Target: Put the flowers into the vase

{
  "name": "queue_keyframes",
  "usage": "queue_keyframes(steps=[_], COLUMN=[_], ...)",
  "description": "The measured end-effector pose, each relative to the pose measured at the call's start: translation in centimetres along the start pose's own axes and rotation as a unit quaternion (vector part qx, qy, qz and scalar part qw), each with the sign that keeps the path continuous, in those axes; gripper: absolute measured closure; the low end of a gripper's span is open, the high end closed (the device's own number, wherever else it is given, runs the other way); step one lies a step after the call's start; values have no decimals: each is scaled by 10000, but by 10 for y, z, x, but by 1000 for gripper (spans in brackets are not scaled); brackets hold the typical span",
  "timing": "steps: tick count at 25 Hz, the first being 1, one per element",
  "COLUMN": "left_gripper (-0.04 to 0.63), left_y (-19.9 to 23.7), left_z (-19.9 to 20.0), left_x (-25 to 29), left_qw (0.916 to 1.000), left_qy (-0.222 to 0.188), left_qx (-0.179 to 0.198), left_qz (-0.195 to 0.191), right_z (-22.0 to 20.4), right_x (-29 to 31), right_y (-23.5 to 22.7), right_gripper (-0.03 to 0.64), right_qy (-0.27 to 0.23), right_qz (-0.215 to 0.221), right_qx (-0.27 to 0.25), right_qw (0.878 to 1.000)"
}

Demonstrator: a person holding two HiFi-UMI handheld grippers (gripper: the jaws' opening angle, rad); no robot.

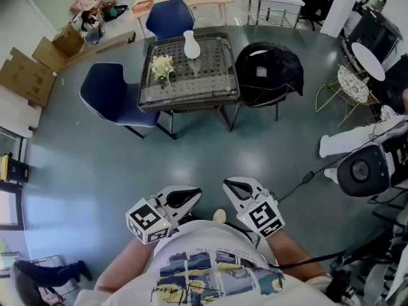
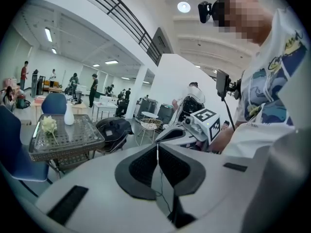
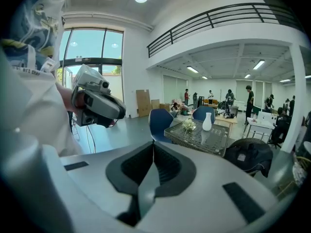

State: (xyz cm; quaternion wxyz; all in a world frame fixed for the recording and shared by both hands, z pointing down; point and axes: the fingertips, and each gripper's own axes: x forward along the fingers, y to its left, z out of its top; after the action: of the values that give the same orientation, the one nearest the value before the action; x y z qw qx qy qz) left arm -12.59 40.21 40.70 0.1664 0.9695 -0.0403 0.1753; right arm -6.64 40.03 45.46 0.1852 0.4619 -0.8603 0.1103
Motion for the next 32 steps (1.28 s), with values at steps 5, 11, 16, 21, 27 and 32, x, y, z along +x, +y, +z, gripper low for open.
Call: queue_keyframes(steps=[5,11,16,21,27,32], left_gripper=[584,584,584,583,512,411], left_y=[11,47,98,177,305,407], left_z=[0,0,14,56,82,89], left_x=[-2,5,19,13,1,6], left_qw=[9998,9995,9987,9971,9962,9965], left_qy=[-56,-91,-203,-447,-551,-429], left_qx=[-140,-307,-378,-487,-657,-668], left_qz=[107,39,-270,-370,-125,272], right_z=[-3,-3,5,51,88,111], right_x=[13,44,77,121,198,255], right_y=[-3,-18,-52,-92,-137,-163], right_gripper=[604,604,580,522,518,518], right_qy=[58,85,244,370,348,311], right_qz=[152,236,40,-111,-247,-111], right_qx=[61,207,364,310,334,341], right_qw=[9998,9995,9990,9988,9985,9989])
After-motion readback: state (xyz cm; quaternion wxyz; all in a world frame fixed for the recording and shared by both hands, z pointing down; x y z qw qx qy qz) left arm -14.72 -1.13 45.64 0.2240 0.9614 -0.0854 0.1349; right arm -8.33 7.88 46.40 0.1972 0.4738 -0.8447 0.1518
